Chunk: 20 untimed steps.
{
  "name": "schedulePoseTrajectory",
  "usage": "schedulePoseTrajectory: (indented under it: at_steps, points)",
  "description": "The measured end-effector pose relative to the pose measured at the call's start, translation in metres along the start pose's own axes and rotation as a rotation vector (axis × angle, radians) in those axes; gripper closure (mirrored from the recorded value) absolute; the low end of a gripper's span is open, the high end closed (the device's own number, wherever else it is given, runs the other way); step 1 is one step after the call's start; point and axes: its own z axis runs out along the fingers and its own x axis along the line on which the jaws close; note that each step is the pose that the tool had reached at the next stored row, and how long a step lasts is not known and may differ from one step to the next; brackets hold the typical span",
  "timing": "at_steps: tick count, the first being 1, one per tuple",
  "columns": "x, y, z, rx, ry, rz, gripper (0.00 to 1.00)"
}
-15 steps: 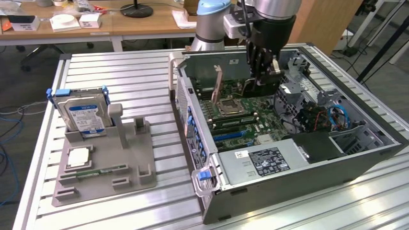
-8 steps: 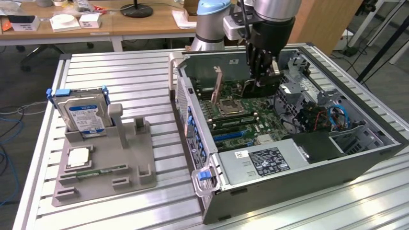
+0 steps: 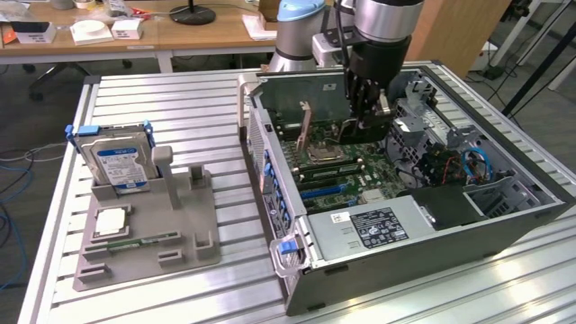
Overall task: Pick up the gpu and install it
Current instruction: 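Insert the gpu into the slot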
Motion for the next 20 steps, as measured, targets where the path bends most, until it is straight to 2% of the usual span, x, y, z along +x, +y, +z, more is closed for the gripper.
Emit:
schedulePoseTrajectory:
  at_steps: [20]
  points:
    - [0.002,0.0067,0.0349,0.0005,0.0013,0.010,0.74]
